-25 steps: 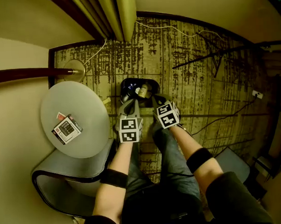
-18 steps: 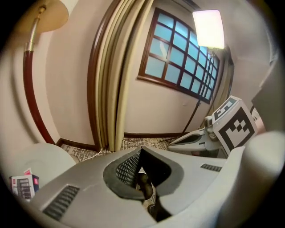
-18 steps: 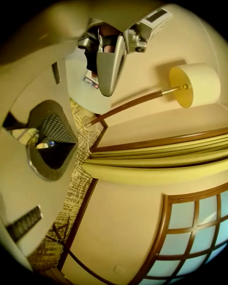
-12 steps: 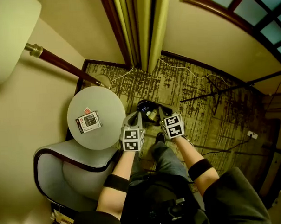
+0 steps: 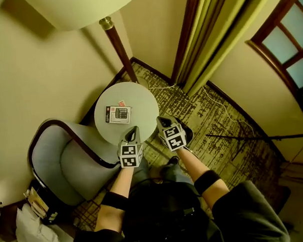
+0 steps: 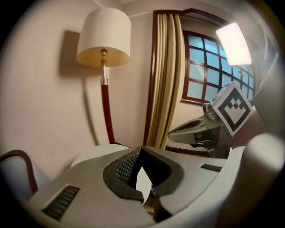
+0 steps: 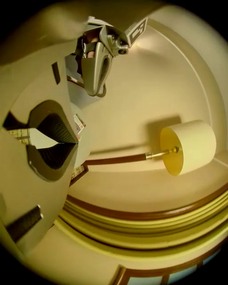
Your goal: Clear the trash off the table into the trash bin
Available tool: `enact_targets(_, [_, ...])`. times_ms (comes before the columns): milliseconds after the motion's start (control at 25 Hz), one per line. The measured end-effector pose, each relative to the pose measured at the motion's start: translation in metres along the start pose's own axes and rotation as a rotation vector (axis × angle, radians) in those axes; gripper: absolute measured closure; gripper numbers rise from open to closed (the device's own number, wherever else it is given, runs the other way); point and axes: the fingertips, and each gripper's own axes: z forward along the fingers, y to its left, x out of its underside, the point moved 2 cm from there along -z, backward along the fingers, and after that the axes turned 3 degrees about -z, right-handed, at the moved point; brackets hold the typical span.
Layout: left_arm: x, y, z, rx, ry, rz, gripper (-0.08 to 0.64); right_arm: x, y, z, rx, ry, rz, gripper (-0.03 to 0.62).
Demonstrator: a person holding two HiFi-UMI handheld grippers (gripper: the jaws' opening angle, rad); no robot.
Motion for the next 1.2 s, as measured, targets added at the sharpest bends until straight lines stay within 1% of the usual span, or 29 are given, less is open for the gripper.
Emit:
enact_targets(80, [0.004,0.026,-0.024,-0.058,-0.004,-0.047,0.56,-0.014,0.035,0.014,-0.071,0.002,-0.05,0.591])
enact_targets(200, [0.007,0.052,-0.052,-0.109,-0.016,-0.091,0.56,-0.026,0.079,0.029,-0.155,0.015,-0.114,0.591])
enact_targets(320, [0.016,0.07,-0.067,-0.134,-0.018,-0.129,0.56,-0.03,0.105,0.039,-0.206,0.041,-0.159,0.591])
enact_targets(400, [0.023,0.078,-0.072,-0.145,-0.014,-0.158,0.56,-0.033,0.116,0.04,-0.226,0.061,-0.169,0.591])
enact_targets(600, [0.039,0.091,-0.07,-0.168,-0.014,-0.192,0.56,-0.032,0.114,0.049,-0.229,0.065,-0.193,0.591])
enact_targets(720, [0.045,0.094,-0.066,-0.174,-0.008,-0.209,0.56,-0.03,0.109,0.054,-0.227,0.079,-0.191,0.591])
enact_targets(840, [0.048,0.092,-0.063,-0.165,0.003,-0.237,0.56,-0.025,0.105,0.057,-0.227,0.094,-0.187,0.591])
enact_targets(920, [0.05,0.092,-0.059,-0.161,0.013,-0.258,0.56,-0.022,0.102,0.062,-0.227,0.106,-0.194,0.589])
enact_targets(1080, [0.065,0.105,-0.047,-0.181,0.039,-0.288,0.56,-0.015,0.096,0.079,-0.233,0.136,-0.206,0.588])
enact_targets(1160, [0.071,0.111,-0.04,-0.181,0.055,-0.307,0.542,-0.012,0.094,0.09,-0.235,0.15,-0.221,0.563])
enact_targets(1200, [0.072,0.114,-0.037,-0.177,0.064,-0.318,0.534,-0.012,0.093,0.096,-0.235,0.156,-0.231,0.564])
